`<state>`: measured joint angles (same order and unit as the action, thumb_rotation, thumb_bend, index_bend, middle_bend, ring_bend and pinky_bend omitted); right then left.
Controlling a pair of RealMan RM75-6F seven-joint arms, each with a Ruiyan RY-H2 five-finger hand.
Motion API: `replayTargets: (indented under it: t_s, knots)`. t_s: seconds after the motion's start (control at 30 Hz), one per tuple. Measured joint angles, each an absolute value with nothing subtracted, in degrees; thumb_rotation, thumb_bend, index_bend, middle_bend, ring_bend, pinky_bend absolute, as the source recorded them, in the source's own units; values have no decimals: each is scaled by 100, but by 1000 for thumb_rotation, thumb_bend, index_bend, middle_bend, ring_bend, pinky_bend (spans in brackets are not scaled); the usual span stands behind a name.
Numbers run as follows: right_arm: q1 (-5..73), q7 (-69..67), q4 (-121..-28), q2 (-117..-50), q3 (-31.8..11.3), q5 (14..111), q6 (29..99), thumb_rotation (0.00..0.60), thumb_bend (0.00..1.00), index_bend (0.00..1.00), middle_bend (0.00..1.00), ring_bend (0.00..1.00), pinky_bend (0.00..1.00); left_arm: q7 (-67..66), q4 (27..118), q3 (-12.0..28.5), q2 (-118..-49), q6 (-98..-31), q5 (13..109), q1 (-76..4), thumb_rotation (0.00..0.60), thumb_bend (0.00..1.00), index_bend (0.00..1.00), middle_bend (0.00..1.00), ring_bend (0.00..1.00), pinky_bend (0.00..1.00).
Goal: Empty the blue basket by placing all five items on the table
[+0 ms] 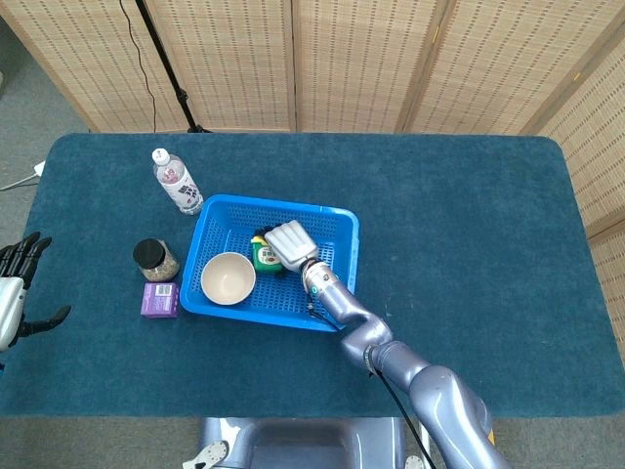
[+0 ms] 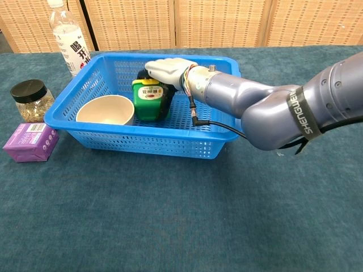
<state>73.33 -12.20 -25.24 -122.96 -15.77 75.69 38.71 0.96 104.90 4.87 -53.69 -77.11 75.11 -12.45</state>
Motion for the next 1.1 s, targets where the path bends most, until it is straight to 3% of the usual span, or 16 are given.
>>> replayTargets:
  t_s: [0.2, 0.4, 0.63, 0.8, 0.93, 1.1]
  knots:
    - [7247, -1641, -2792, -12018, -1506, 7896, 4787, 600, 267, 473, 580, 559, 561, 121, 10504, 470, -5354, -7699, 7627, -1236, 600, 208, 0, 0, 0, 0]
    - [7066, -1596, -3885, -11295, -1631, 7993, 5461, 600, 267, 472, 580, 559, 561, 139, 10549, 405, -5333, -7679, 7832, -1224, 600, 208, 0, 0, 0, 0]
    - [6452, -865, -6170, -9611, -1858, 7867, 5998, 600, 267, 469, 579, 559, 561, 196, 10597, 319, -5289, -7720, 8117, -1183, 600, 209, 0, 0, 0, 0]
    - [5753, -436, -7222, -8253, -1874, 7692, 6213, 600, 267, 460, 577, 559, 561, 193, 10654, 237, -5272, -7774, 8370, -1147, 600, 208, 0, 0, 0, 0]
    - [5061, -366, -7614, -7375, -1612, 7667, 6273, 600, 267, 457, 574, 559, 558, 141, 10710, 173, -5276, -7804, 8528, -1125, 600, 208, 0, 0, 0, 0]
    - [4637, -616, -7508, -7112, -1012, 7984, 6239, 600, 266, 458, 573, 559, 528, 36, 10765, 108, -5294, -7815, 8666, -1107, 600, 208, 0, 0, 0, 0]
